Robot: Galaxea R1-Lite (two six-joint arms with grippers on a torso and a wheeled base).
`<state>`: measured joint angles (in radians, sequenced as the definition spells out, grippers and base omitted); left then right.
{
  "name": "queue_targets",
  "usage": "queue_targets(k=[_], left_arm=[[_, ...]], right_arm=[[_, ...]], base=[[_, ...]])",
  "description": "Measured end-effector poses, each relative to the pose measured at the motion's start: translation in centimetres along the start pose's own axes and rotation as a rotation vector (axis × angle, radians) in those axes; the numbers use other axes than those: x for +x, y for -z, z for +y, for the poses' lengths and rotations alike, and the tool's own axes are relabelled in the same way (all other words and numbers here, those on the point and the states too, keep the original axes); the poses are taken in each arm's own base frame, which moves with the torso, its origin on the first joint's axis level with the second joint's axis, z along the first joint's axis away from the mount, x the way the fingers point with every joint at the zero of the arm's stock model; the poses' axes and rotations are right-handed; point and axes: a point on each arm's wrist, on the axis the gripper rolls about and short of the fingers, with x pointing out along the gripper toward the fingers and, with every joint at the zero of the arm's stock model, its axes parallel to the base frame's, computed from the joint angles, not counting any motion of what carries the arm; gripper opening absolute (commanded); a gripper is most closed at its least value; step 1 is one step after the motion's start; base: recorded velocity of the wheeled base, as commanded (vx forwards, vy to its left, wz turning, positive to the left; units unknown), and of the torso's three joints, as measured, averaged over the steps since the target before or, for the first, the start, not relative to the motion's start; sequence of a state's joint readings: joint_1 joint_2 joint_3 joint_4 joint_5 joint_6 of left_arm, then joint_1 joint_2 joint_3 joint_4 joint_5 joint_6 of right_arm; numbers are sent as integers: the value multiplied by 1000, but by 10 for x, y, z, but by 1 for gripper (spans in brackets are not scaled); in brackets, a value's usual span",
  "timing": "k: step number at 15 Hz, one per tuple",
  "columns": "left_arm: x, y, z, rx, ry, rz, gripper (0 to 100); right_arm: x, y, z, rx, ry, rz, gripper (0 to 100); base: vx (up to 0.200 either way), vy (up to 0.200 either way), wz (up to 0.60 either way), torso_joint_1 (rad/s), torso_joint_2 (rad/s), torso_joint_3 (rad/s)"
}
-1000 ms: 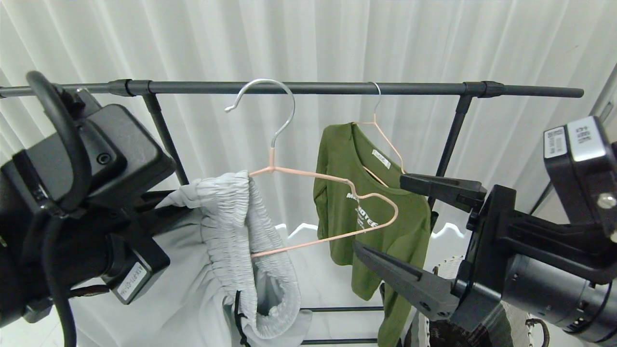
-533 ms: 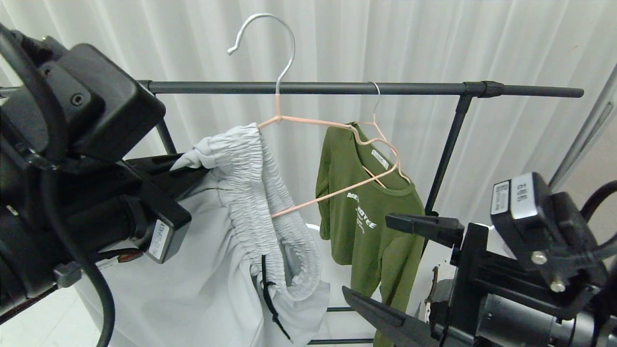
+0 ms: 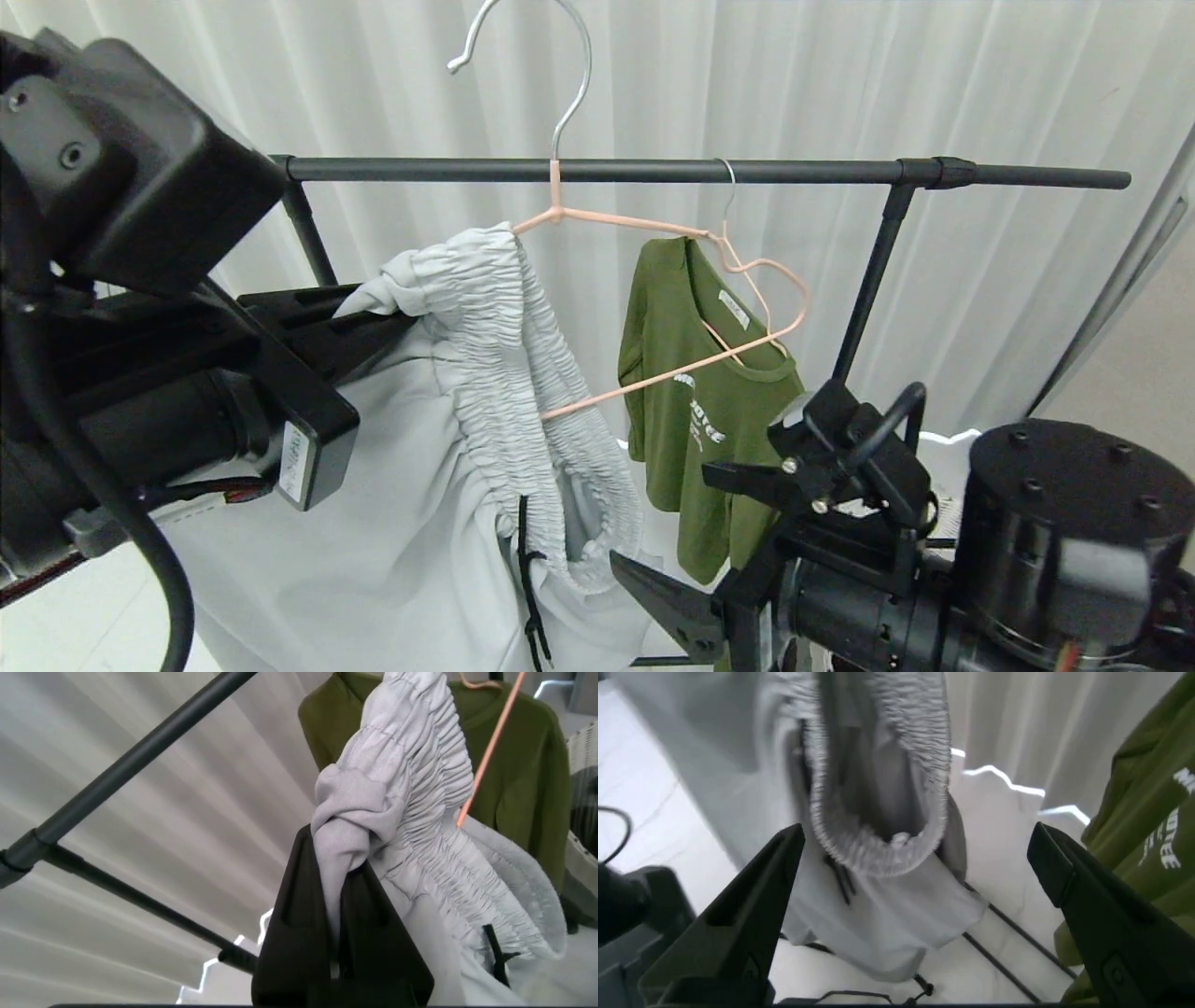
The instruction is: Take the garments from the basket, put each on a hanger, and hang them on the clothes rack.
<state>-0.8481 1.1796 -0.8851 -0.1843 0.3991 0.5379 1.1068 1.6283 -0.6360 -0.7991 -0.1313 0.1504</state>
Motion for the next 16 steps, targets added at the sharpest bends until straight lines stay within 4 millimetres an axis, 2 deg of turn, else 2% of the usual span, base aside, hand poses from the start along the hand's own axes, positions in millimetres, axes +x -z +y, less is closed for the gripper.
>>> queue_targets(k=[6,7,13,16], left_arm=[[-1,-3,2,-5,0,-14,0],[-1,-4,2,-7,2,-18,0],[-1,-9,3,-19,-8,-48,0],[-2,-7,2,-16,-7,-44,0]], right_arm=[[30,13,-10,23,63,52,100],[32,15,-11,30,69,60,0],[40,23,-19,34,100,87,0],[41,24,-27,35,173,82,0]], base=[[0,0,0,0,0,0],[0,0,0,0,0,0],[0,0,0,0,0,0],[0,0,0,0,0,0]])
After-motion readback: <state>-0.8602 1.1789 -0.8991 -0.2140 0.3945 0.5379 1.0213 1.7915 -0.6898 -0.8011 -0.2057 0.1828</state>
